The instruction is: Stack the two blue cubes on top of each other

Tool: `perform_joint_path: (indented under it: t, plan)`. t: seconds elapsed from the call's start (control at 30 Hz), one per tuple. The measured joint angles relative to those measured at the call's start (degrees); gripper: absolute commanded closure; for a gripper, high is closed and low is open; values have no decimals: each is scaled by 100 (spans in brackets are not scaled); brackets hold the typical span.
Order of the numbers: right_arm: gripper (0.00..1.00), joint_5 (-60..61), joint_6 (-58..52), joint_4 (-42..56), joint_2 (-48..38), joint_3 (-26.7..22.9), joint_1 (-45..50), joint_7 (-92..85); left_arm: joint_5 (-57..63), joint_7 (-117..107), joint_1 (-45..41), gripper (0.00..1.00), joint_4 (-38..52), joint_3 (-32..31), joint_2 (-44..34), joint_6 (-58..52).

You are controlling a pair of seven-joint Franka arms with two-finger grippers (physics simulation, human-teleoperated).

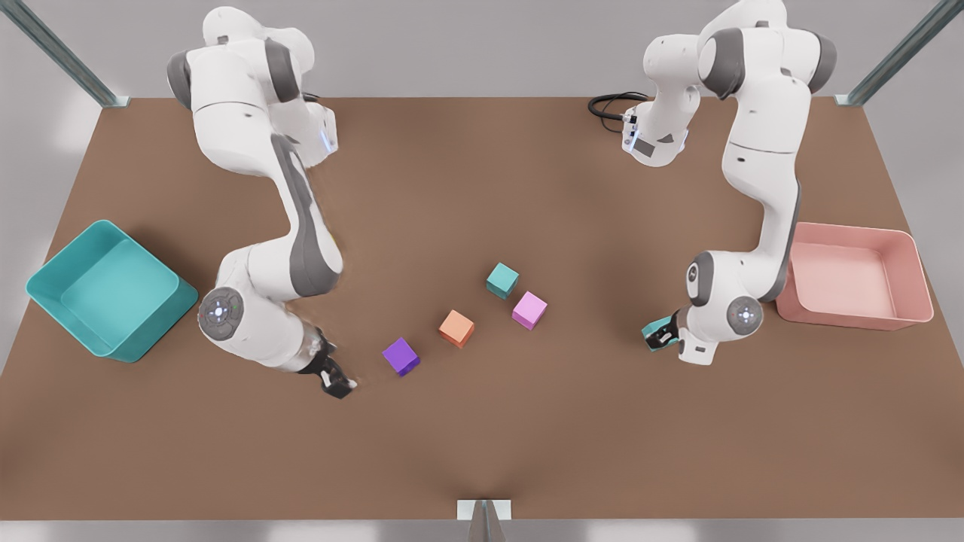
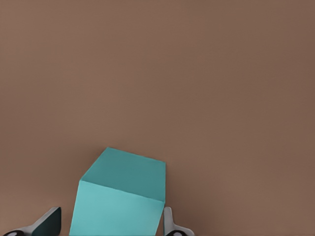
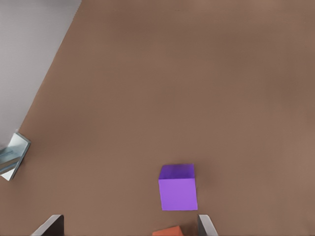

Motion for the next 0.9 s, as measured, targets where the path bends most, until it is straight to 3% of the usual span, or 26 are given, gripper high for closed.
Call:
perform_joint_path:
  t: [0.1, 0.13, 0.17, 0.23, 0.43, 0.6, 0.8, 0.9]
  plan:
    - [0, -476, -745, 130, -690, -4, -851, -790, 5, -32, 0, 0, 7, -4, 83, 38]
    - [0, -565, -1030, 37, -1277, 26, -873, -1045, 5, -42, 0, 5, 8, -4, 113, 47]
    - [0, -681, -1270, -239, -1934, 75, -870, -1286, 8, -53, 0, 24, 8, -5, 130, 54]
    - [0, -1028, -1541, -1074, -3056, 255, -892, -1726, 24, -85, -17, 31, 8, -7, 144, 62]
    - [0, -1479, -1941, -986, -2569, 297, -744, -2736, 38, -156, -35, 31, 75, -11, 159, 78]
    - [0, -1468, -2266, -957, -2431, 298, -696, -3239, 55, -191, -459, 31, 194, -89, -345, -14]
    - [0, -1492, -2450, -951, -2400, 292, -702, -3693, 95, -578, -2981, 31, 1289, -177, -636, -1149]
    - [0, -1491, -2495, -952, -2394, 285, -707, -3873, 69, -920, -3653, 31, 1384, -211, -456, -1432]
